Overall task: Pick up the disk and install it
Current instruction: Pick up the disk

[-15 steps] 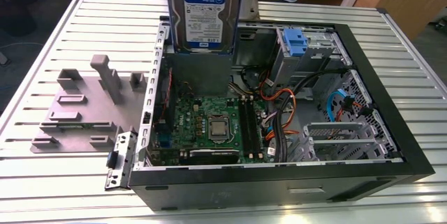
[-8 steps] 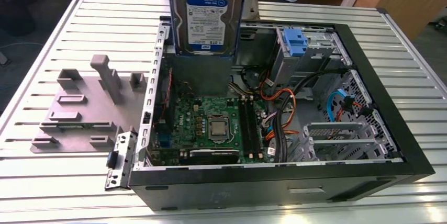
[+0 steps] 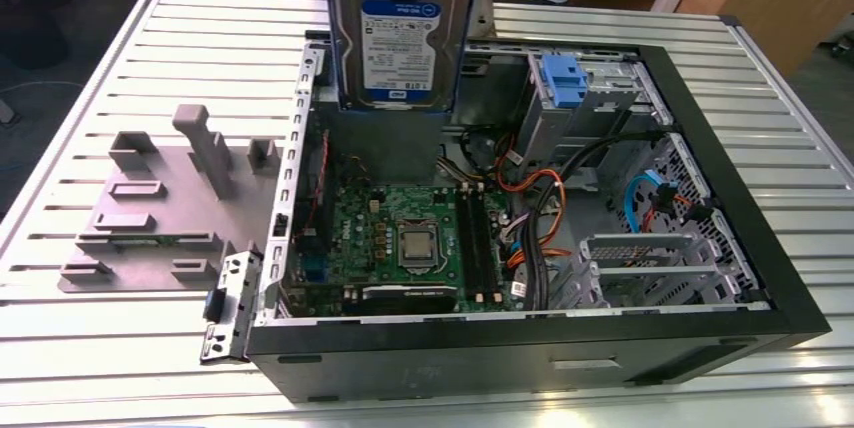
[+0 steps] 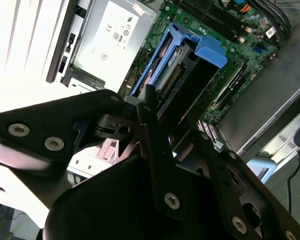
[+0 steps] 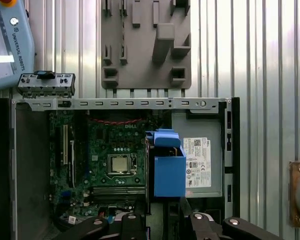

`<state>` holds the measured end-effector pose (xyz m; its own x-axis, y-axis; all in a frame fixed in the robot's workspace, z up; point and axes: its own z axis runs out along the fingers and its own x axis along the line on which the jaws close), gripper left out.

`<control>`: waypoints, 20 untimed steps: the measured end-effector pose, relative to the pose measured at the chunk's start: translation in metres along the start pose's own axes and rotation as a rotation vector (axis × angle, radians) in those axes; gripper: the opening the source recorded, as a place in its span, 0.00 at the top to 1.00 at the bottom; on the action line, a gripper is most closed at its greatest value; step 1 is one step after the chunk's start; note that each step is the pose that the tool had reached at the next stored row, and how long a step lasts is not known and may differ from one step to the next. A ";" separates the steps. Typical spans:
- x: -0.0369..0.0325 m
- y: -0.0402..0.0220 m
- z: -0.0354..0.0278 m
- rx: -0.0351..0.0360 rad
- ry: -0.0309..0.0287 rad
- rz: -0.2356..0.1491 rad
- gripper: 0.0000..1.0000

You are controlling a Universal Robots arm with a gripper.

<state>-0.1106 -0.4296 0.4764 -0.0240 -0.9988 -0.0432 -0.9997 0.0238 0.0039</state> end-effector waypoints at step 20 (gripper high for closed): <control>0.0314 -0.0149 -0.0012 0.0000 0.0000 0.000 0.65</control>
<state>-0.0964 -0.4614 0.4762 -0.0239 -0.9988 -0.0432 -0.9997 0.0238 0.0039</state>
